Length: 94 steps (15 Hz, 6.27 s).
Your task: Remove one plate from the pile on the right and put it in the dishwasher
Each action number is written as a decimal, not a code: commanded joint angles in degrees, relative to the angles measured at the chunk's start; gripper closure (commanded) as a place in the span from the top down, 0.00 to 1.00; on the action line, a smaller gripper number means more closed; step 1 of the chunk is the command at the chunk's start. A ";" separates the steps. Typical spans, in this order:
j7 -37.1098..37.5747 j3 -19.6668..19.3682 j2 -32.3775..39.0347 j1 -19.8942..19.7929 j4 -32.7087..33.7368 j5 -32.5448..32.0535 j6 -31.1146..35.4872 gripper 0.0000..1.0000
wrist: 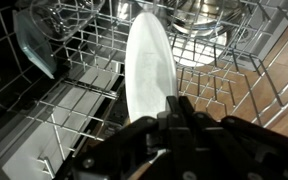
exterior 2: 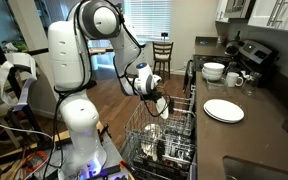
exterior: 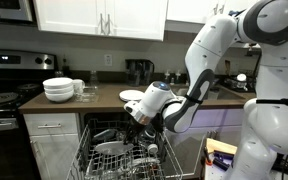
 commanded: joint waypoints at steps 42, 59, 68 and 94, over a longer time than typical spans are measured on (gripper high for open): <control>-54.60 48.83 -0.42 -46.33 13.83 61.01 -27.42 0.02; -54.23 18.96 6.80 -19.19 19.08 61.86 -27.37 0.02; -52.20 15.69 4.04 -14.56 18.08 58.86 -26.90 0.02; -59.84 11.37 3.21 -9.87 19.97 72.28 -31.80 0.02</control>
